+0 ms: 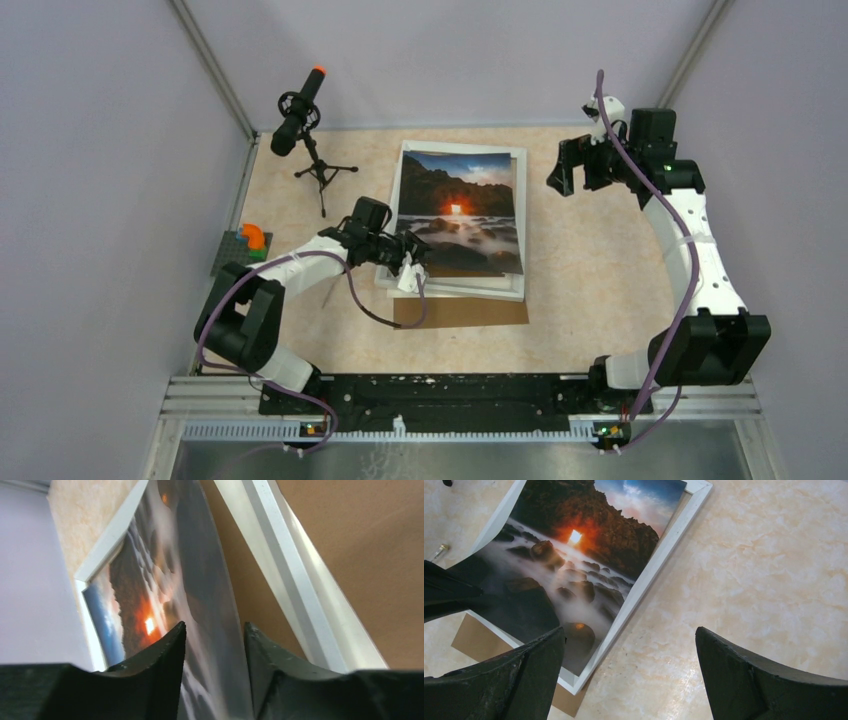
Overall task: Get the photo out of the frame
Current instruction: Place the photo in the photo frame.
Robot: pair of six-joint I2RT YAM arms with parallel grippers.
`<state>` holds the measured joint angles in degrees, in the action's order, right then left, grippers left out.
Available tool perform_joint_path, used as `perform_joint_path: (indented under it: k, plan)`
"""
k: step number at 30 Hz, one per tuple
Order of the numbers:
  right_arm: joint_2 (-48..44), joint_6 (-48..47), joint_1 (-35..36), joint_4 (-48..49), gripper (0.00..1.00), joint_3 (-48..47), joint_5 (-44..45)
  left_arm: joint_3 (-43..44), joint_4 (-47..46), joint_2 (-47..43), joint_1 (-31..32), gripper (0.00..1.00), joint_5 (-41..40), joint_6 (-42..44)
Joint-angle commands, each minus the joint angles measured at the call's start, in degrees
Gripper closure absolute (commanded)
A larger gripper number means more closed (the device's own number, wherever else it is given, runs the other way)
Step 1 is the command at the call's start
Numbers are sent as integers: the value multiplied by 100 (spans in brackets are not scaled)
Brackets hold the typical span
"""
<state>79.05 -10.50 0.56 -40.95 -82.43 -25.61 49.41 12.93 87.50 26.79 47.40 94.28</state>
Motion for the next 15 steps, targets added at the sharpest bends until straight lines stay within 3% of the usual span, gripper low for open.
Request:
perform_joint_path:
  k: [1, 6, 11, 15]
  plan:
    - [-194, -92, -38, 27, 1, 44, -120, 190, 548, -363, 11, 42, 0, -11]
    - [-274, -142, -32, -23, 1, 188, -201, 288, 1188, -901, 6, 26, -139, -184]
    - [-335, -171, -36, -45, 1, 360, -287, 593, 1991, -1374, -69, 20, -241, -492]
    - [-299, -147, -33, -27, 1, 415, -412, 846, 1869, -1640, -107, 3, -493, -1635]
